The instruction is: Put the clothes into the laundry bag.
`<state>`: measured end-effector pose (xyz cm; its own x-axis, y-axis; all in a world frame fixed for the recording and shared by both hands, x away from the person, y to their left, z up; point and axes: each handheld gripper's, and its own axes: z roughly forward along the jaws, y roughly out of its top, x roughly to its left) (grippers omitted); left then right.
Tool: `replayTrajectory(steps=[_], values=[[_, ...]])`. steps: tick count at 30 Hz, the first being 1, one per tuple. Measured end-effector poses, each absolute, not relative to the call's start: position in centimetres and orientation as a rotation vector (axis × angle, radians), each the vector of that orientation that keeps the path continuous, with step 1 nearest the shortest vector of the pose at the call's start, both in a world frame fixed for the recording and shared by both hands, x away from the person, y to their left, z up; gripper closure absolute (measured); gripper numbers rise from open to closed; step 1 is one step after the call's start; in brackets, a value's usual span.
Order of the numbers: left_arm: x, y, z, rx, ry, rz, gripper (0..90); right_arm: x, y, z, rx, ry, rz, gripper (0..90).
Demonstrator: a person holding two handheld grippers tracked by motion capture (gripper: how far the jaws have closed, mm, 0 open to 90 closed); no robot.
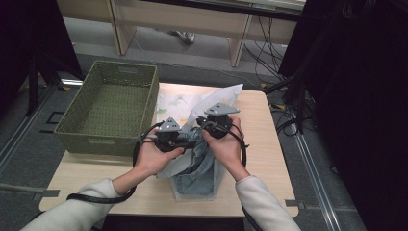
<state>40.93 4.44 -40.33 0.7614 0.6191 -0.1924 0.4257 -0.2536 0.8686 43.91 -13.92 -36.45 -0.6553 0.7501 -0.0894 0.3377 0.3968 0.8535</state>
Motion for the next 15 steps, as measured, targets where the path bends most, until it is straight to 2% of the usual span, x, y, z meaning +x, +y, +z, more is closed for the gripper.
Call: replayTrajectory(steps=[15], values=[[42.3, 6.0, -39.2, 1.823, 0.888, 0.4, 80.6, 43.4, -13.9, -35.5, 0.918, 2.153, 1.25, 90.0]])
